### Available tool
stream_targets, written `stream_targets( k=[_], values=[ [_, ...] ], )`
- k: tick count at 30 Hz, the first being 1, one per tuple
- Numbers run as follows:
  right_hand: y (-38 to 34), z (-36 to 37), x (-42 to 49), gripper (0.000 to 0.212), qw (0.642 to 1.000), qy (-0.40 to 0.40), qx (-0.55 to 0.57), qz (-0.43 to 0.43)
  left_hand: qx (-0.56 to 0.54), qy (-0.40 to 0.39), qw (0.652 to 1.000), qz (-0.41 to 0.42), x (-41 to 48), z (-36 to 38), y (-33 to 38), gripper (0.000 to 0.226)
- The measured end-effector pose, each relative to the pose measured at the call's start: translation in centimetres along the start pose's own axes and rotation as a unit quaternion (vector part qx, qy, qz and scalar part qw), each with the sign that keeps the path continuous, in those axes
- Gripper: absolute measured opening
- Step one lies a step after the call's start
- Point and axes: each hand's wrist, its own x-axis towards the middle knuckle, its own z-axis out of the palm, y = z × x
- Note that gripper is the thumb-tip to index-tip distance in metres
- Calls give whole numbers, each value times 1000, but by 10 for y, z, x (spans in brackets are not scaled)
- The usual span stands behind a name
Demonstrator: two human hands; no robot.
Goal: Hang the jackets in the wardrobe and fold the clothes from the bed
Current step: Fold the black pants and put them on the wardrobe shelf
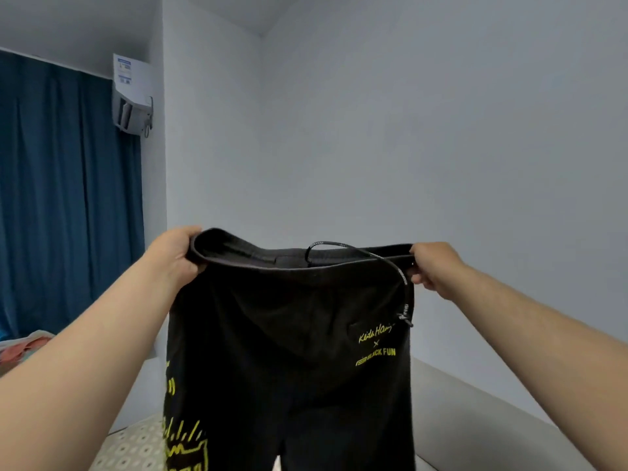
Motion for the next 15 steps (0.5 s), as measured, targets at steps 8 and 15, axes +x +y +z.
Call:
stream_targets(
  k=[8,15],
  values=[
    [-43,-7,8,23,1000,6,-4,-12,526,-8,844,108,0,-17,-17,17],
    [-34,-24,16,13,995,-59,-11,-81,576,109,795,157,5,-19,-5,17]
  ],
)
